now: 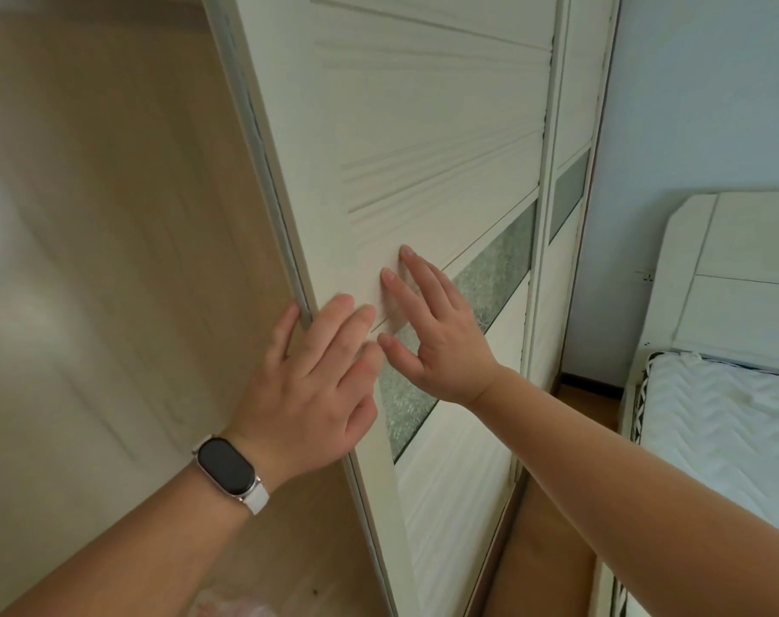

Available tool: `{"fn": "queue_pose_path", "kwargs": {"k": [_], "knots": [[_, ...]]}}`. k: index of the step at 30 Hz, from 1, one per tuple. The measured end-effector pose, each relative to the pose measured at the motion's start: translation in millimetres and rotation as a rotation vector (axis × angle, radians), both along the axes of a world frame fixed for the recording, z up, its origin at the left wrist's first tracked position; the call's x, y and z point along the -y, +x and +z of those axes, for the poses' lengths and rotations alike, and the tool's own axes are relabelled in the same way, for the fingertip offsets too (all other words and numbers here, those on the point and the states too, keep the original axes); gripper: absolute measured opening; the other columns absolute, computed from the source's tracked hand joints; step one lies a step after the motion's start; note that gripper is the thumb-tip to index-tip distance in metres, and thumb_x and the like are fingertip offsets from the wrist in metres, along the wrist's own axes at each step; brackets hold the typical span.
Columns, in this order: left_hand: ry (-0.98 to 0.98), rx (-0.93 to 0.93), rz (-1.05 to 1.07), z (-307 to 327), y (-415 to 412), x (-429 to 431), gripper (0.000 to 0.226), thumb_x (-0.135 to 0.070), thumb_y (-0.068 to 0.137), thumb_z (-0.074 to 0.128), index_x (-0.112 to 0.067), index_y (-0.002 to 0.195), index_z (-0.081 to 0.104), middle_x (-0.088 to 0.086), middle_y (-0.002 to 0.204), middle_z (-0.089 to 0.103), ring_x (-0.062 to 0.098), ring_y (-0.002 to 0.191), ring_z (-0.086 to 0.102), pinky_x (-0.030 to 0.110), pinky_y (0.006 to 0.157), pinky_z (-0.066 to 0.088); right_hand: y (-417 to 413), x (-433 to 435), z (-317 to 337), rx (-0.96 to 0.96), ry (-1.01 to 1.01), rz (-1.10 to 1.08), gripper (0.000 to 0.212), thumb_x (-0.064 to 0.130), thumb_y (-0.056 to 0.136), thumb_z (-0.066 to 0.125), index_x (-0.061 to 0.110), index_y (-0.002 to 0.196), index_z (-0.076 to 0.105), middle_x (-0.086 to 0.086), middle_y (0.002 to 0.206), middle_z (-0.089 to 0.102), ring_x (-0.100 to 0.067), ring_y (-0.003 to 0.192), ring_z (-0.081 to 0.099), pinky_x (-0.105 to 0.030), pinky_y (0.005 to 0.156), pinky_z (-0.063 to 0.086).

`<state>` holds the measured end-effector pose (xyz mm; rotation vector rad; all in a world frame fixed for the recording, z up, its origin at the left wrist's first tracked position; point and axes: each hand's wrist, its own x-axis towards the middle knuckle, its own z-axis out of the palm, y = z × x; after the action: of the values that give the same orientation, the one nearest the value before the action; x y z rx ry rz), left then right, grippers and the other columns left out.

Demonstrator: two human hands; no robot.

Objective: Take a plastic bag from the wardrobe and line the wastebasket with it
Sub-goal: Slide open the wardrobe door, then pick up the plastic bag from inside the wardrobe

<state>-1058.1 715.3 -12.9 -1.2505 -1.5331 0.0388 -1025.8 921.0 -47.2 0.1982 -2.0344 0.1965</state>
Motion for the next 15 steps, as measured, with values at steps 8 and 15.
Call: {"fn": "queue_pose_path", "kwargs": {"k": [8,15], "knots": [[-0.174,0.208,-0.093,-20,17,57,0.039,-0.025,0.086,0.057,-0.012,0.122,0.062,0.014,0.144,0.051,0.033,0.136,0.044,0.055,0.108,0.038,50,41,-2,0.162,-0.009,-0.103,0.055,0.044,0.097,0.047,0.015,0.142,0.044,-0.009,0.149,0.042,-0.030,0.135,0.041,-0.050,0.103,0.039],[-0.177,0.446,-0.003,-57,24,129,0.039,-0.031,0.089,0.057,-0.013,0.122,0.063,0.012,0.141,0.053,0.031,0.135,0.045,0.052,0.109,0.037,100,108,-29,0.207,0.040,-0.088,0.045,0.035,0.094,0.054,0.008,0.129,0.058,-0.011,0.128,0.059,-0.031,0.117,0.055,-0.046,0.093,0.045]]}}
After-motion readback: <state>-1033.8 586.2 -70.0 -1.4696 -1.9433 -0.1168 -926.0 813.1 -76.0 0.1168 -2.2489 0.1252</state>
